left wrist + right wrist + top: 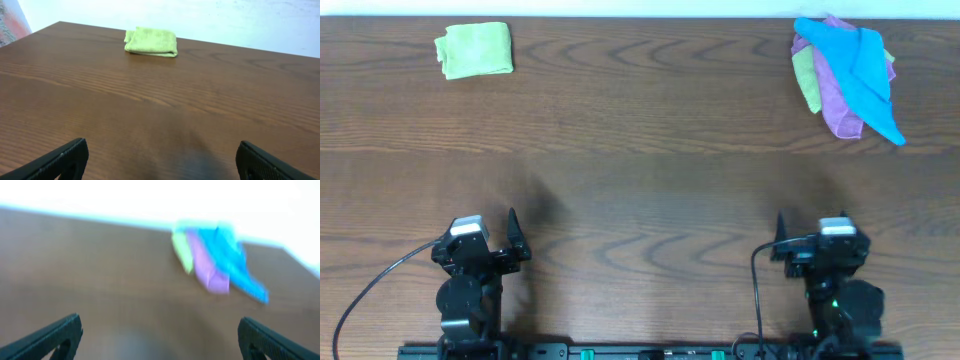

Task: Fold the cloth
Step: 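Reach the right gripper to the cloth pile and grasp the blue cloth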

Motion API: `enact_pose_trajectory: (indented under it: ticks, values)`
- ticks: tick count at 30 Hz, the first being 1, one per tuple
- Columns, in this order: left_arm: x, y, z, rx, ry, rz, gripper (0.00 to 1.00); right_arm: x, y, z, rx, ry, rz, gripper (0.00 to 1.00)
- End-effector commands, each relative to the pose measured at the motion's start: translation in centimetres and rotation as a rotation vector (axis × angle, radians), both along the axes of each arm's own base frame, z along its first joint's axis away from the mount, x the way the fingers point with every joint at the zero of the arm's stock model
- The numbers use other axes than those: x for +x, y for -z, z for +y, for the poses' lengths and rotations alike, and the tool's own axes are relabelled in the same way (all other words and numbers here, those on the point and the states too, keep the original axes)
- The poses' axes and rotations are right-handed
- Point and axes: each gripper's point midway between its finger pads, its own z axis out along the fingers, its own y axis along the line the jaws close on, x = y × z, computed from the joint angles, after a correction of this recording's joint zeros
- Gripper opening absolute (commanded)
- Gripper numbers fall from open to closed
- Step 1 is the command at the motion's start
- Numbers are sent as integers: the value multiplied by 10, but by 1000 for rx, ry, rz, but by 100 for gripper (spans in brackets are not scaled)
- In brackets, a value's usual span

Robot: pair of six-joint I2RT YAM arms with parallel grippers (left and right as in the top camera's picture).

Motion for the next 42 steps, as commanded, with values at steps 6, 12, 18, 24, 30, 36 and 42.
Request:
enact_pose_trajectory:
  ticks: [6, 12, 18, 24, 30, 36, 42]
  values:
    - [-1, 12, 4, 10, -22, 26, 95, 6, -46, -21, 264, 134, -205, 99]
    - [-1, 12, 4, 10, -22, 26, 96, 30, -45, -25, 338, 165, -164, 99]
    - [-1, 12, 4, 9, -22, 26, 95, 69, -47, -41, 334, 236, -43, 99]
    - [-1, 12, 4, 10, -22, 26, 95, 128, -45, -62, 330, 305, 90, 99]
    - [-1, 12, 5, 10, -22, 26, 95, 194, -32, -93, 332, 380, 253, 99]
    - [-1, 12, 4, 10, -22, 26, 95, 247, -34, -132, 340, 451, 324, 99]
    - [-1, 12, 4, 10, -22, 26, 95, 292, -12, -178, 353, 495, 383, 99]
